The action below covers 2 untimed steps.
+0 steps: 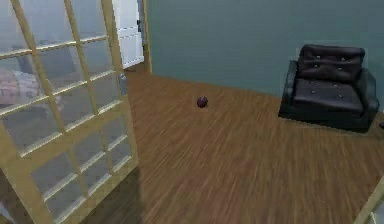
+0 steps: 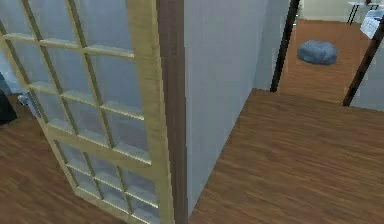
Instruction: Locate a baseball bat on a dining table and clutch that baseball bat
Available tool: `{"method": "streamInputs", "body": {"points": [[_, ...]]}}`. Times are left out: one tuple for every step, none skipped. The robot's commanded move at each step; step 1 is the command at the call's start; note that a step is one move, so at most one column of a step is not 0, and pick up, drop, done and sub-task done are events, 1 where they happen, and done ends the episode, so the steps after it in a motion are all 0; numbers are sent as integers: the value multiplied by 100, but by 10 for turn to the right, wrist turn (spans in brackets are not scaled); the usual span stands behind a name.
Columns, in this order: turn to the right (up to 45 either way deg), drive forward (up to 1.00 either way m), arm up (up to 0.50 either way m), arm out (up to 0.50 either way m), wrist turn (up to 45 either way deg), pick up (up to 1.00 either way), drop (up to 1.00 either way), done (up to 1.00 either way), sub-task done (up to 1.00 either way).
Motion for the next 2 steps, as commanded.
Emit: {"method": "streamInputs", "body": {"points": [[90, 0, 0, 0, 0, 0, 0, 0, 0], [0, 100, 0, 0, 0, 0, 0, 0, 0]]}}
